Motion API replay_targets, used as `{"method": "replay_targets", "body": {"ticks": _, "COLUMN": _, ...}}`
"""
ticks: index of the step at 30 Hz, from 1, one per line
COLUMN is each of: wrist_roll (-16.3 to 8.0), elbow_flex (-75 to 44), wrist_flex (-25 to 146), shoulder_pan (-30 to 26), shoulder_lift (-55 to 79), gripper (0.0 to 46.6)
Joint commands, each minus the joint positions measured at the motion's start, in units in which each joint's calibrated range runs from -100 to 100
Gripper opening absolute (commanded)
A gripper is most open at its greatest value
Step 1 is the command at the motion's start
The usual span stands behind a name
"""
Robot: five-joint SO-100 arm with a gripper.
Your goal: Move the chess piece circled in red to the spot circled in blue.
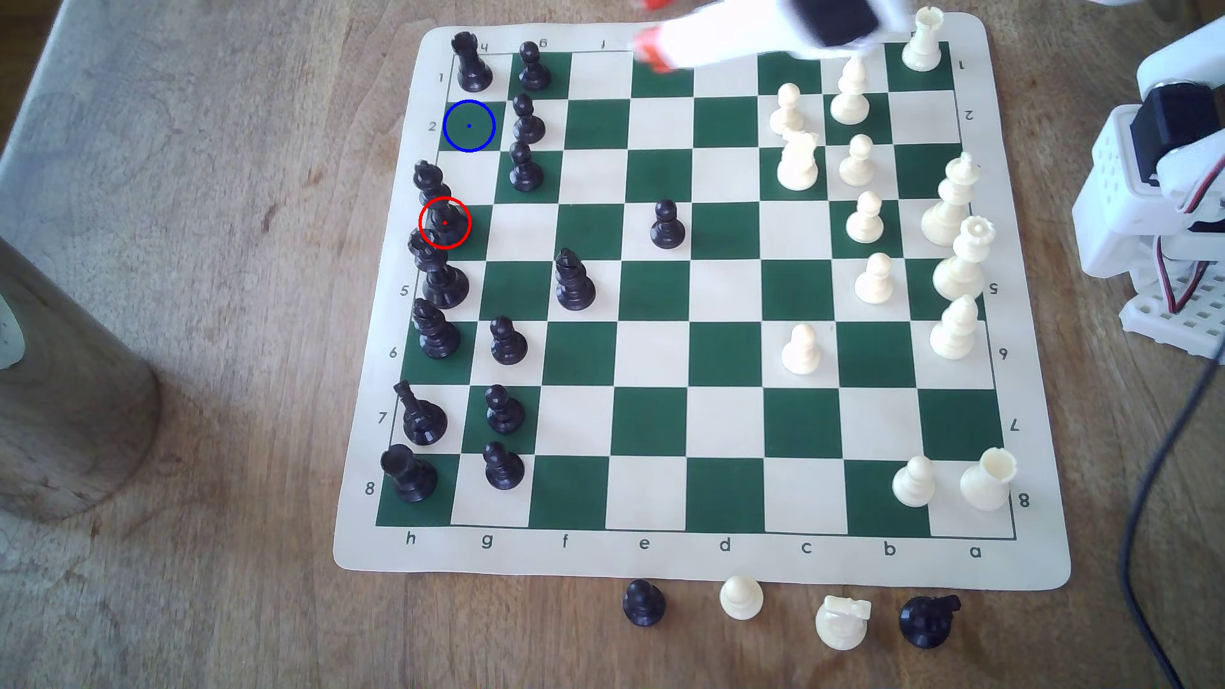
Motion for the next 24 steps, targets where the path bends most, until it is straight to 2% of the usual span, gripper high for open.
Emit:
{"method": "replay_targets", "body": {"ticks": 1, "wrist_roll": -1.12, "elbow_flex": -22.35, "wrist_flex": 3.61, "shoulder_pan": 0.78, "shoulder_lift": 13.72, "gripper": 10.5}}
{"method": "replay_targets", "body": {"ticks": 4, "wrist_roll": -2.00, "elbow_flex": -30.60, "wrist_flex": 4.10, "shoulder_pan": 1.25, "shoulder_lift": 23.65, "gripper": 10.5}}
{"method": "replay_targets", "body": {"ticks": 6, "wrist_roll": -3.42, "elbow_flex": -35.76, "wrist_flex": 4.34, "shoulder_pan": 1.33, "shoulder_lift": 30.10, "gripper": 10.6}}
{"method": "replay_targets", "body": {"ticks": 15, "wrist_roll": -6.59, "elbow_flex": -52.45, "wrist_flex": 4.18, "shoulder_pan": 2.42, "shoulder_lift": 48.69, "gripper": 10.5}}
{"method": "replay_targets", "body": {"ticks": 18, "wrist_roll": -7.08, "elbow_flex": -56.53, "wrist_flex": 4.18, "shoulder_pan": 2.74, "shoulder_lift": 52.43, "gripper": 10.6}}
{"method": "replay_targets", "body": {"ticks": 24, "wrist_roll": -10.11, "elbow_flex": -61.87, "wrist_flex": 1.80, "shoulder_pan": 2.81, "shoulder_lift": 58.20, "gripper": 11.1}}
